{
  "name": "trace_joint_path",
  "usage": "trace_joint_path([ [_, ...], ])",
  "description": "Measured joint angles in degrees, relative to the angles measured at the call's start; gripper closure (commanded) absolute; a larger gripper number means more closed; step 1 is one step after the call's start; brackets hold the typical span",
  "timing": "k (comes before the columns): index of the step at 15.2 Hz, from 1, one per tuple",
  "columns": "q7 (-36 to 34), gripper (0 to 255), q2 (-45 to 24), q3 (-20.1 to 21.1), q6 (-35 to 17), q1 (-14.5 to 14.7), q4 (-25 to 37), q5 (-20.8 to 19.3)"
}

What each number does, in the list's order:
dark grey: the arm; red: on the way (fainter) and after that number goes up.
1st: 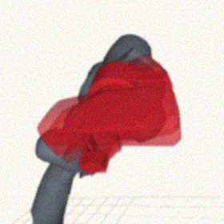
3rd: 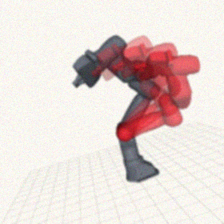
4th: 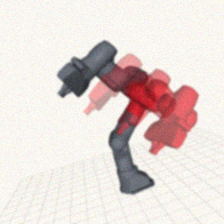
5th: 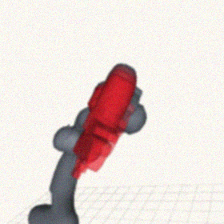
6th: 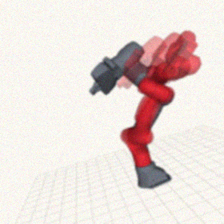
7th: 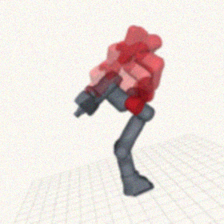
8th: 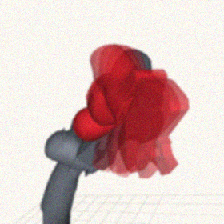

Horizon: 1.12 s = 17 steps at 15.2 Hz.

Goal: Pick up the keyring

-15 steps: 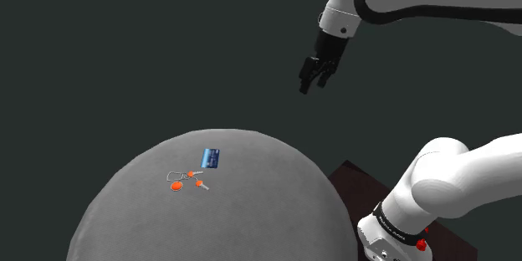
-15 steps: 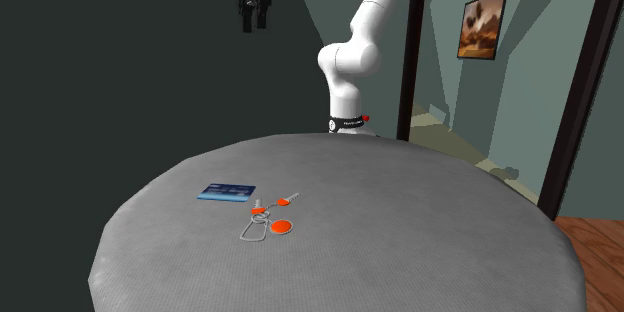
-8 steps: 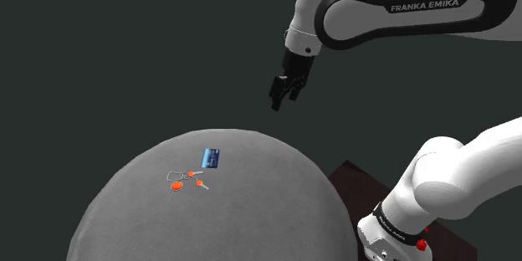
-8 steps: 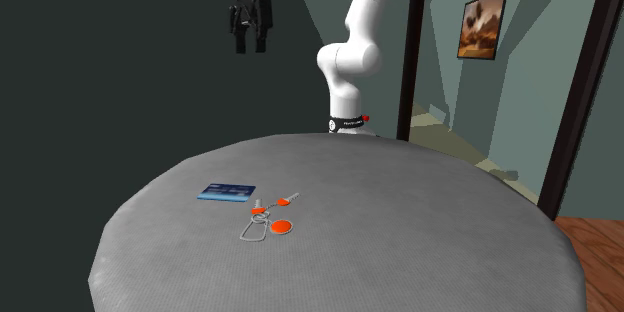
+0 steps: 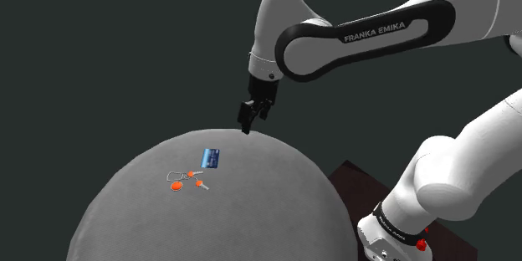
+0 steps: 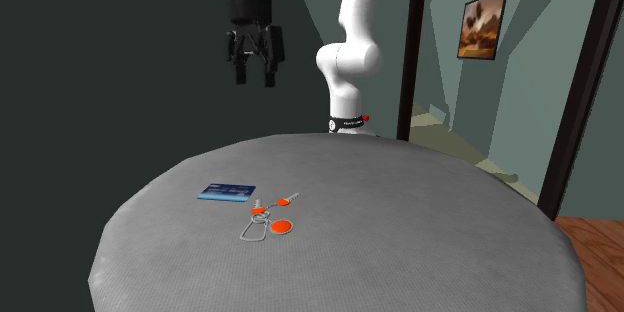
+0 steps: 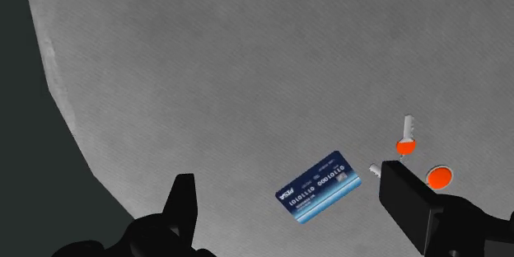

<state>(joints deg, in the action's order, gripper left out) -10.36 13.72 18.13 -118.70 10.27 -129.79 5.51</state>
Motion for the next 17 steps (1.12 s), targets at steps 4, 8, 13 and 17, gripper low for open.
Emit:
trace_joint_path([
  [4, -1.6, 0, -7.9, 2.8, -3.7, 1.3, 3.5, -2.5],
  [8, -3.6, 0, -14.9, 5.1, -6.4, 3.1, 6.9, -5.6],
  [13, -6.3, 0, -24.4, 6.8, -9.2, 6.1, 12.1, -10.7],
  [17, -8.0, 0, -30.1, 7.0, -10.5, 8.3, 15.5, -13.9],
])
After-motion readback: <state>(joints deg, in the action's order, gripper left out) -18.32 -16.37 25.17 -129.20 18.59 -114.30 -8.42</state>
